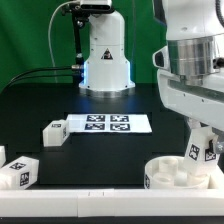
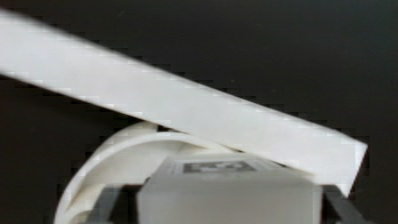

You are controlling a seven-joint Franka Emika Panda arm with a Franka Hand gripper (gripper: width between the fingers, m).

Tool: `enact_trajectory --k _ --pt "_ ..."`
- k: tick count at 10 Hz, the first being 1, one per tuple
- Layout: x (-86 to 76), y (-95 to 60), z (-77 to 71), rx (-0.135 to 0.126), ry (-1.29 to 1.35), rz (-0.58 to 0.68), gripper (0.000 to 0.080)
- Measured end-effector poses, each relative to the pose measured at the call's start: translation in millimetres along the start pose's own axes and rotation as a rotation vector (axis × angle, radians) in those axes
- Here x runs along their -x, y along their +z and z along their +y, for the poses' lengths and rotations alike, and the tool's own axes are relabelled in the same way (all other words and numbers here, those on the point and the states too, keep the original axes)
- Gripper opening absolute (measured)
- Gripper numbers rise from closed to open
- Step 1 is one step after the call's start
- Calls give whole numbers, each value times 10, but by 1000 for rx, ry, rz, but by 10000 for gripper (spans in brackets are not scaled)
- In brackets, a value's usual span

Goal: Assemble stool

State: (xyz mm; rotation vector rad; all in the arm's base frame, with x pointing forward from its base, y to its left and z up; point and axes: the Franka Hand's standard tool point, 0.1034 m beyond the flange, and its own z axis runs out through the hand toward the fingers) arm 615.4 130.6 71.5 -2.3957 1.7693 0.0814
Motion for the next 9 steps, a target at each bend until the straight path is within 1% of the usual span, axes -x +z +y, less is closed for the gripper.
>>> enact_trajectory --k 2,3,4,5,6,7,8,9 --pt "7 2 0 0 96 -1 335" --pt "-2 1 -5 -9 200 -9 335" --pt "-63 -12 -36 -51 397 -44 335" --pt "-76 -18 -42 -57 540 -70 335" --pt "-60 -14 -42 -56 509 -66 335" --pt "-60 -13 -41 -57 474 -66 452" --pt "-61 -24 -41 -56 403 -61 452" --pt "-76 -74 -57 -64 188 -51 576"
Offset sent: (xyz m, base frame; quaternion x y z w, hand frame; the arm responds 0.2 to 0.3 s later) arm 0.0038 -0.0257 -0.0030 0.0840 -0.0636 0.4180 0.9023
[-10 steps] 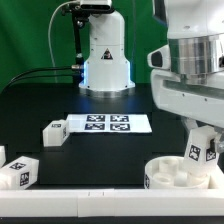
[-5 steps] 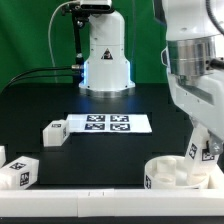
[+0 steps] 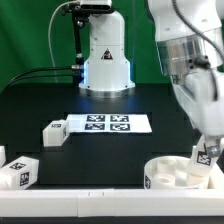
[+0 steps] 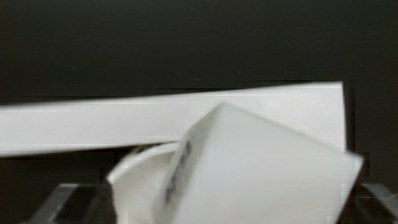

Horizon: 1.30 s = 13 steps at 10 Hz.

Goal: Assemble stool

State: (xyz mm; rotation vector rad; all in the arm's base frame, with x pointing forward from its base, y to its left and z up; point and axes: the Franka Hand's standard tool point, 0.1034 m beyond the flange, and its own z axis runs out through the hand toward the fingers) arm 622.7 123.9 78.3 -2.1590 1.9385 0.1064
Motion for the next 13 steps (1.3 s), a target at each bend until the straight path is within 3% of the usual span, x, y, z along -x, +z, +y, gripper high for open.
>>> enact_trajectory --k 1,6,9,13 --pt "-19 -64 -25 -5 -262 -4 636" --pt "-38 -76 -16 5 -656 -4 649" --pt "-15 -278 -143 23 -1225 33 649" --pt "-72 -256 -130 43 -1397 43 649"
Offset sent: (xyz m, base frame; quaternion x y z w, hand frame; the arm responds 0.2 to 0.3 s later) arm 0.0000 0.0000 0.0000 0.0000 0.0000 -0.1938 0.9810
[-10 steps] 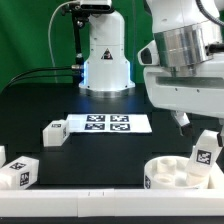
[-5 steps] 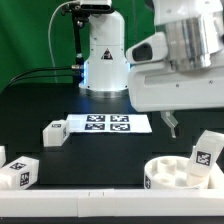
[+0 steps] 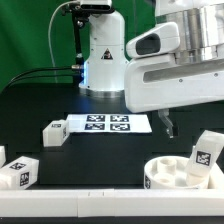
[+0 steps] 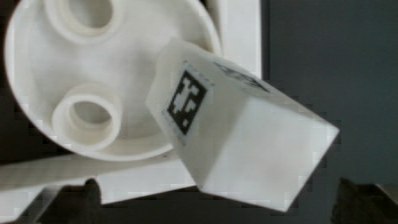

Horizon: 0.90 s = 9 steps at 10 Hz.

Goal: Assemble stool

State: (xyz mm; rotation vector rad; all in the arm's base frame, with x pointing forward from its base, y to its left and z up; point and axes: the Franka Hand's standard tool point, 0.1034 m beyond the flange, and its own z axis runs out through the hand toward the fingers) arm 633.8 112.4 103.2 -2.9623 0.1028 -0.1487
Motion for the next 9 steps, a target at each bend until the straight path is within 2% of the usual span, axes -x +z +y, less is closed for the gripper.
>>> enact_trajectory --k 1,3,4,6,8,9 --pt "11 3 -35 31 -198 -9 649" --pt "104 87 -183 67 -541 -104 649" --pt "97 156 -193 66 -610 -125 649" --pt "142 252 -57 64 -733 -146 649" --pt "140 279 -19 70 -790 -155 649" --pt "141 281 -16 71 -766 -154 516"
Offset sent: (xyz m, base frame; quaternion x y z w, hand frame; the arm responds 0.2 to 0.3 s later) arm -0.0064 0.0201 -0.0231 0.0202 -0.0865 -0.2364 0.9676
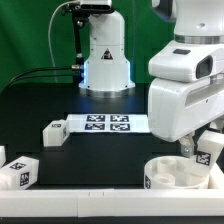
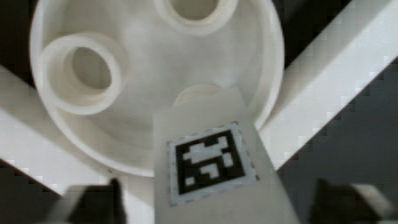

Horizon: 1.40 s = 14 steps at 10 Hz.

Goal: Assemble stool

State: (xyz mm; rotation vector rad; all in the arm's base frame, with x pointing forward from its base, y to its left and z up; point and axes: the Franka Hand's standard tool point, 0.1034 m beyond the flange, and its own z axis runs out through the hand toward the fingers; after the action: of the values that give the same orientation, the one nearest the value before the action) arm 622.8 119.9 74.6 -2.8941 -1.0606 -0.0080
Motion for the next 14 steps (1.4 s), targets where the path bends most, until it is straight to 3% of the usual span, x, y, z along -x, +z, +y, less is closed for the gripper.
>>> enact_trajectory --k 1,2,5,7,9,11,14 --pt "3 1 3 0 22 -1 378" --pt "17 1 25 3 21 -3 341" --pt "17 2 24 3 266 -2 341" --pt "-15 11 46 17 664 45 341" --pt "34 -2 152 38 664 73 341" --pt "16 9 123 31 802 75 341" --pt "-38 10 -16 23 1337 84 341"
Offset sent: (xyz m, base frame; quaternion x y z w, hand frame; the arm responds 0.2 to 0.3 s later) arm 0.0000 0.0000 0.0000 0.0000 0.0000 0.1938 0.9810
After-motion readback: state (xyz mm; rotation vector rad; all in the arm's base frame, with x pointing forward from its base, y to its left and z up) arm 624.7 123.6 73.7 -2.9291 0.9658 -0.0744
